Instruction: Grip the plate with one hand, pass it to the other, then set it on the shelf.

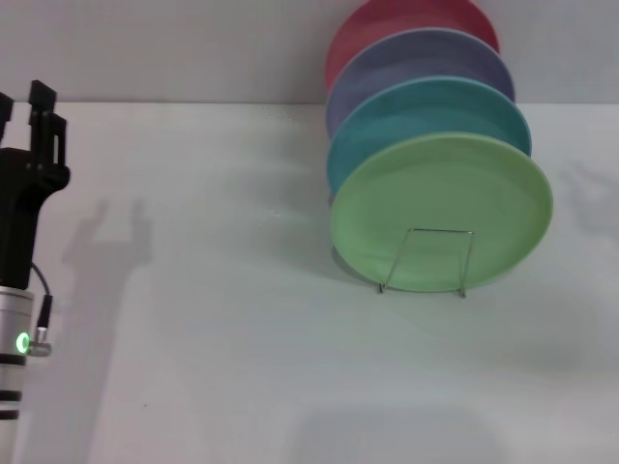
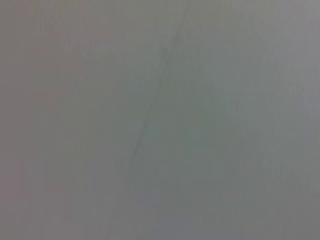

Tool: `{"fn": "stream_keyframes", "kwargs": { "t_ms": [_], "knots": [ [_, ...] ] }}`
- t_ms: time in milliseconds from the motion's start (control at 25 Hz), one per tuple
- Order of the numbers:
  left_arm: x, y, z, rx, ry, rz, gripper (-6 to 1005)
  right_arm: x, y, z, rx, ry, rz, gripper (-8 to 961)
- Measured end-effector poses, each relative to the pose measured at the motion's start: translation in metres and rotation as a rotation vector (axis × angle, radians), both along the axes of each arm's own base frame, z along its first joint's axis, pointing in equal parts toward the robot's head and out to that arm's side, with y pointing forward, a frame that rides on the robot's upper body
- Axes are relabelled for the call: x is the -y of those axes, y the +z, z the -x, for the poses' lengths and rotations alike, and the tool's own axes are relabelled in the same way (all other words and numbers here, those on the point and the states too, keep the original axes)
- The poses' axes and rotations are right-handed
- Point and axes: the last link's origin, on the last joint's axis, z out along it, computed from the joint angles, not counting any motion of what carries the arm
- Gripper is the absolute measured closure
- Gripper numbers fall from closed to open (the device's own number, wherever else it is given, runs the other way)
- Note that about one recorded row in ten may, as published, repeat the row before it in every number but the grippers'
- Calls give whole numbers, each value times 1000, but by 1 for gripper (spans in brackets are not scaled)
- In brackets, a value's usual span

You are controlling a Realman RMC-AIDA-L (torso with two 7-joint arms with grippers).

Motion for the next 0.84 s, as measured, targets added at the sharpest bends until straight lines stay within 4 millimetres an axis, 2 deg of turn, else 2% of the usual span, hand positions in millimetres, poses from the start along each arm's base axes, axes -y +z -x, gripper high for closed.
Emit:
{"fn": "stream_keyframes", "kwargs": {
  "t_ms": [80,160,200,240,280,320,360,400,480,680,840],
  "knots": [
    [-6,6,7,-41,12,-16,505,4,1,-20,-96,-122,-29,753],
    [-10,9,10,-65,13,-17,499,5,-1,-24,-111,-155,-33,754],
    [-15,12,13,-103,12,-17,496,5,-7,-35,-148,-232,-29,754],
    [-17,14,15,-124,12,-17,465,3,-14,-47,-206,-322,-13,741],
    [-20,17,19,-157,17,-20,435,3,-18,-56,-252,-378,-11,728],
    [-20,17,19,-157,17,-20,404,3,-18,-56,-252,-378,-11,714],
    [-22,22,24,-186,29,-30,374,5,-22,-67,-321,-453,-36,701],
    [-24,26,27,-198,41,-41,343,10,-27,-74,-348,-505,-69,628],
    [-26,27,29,-205,46,-46,282,13,-30,-76,-347,-525,-87,483],
    [-30,31,36,-250,71,-42,150,19,-42,-76,-338,-553,-105,392],
    [-33,31,40,-259,99,-28,150,20,-47,-79,-332,-595,-117,355]
  ]
}}
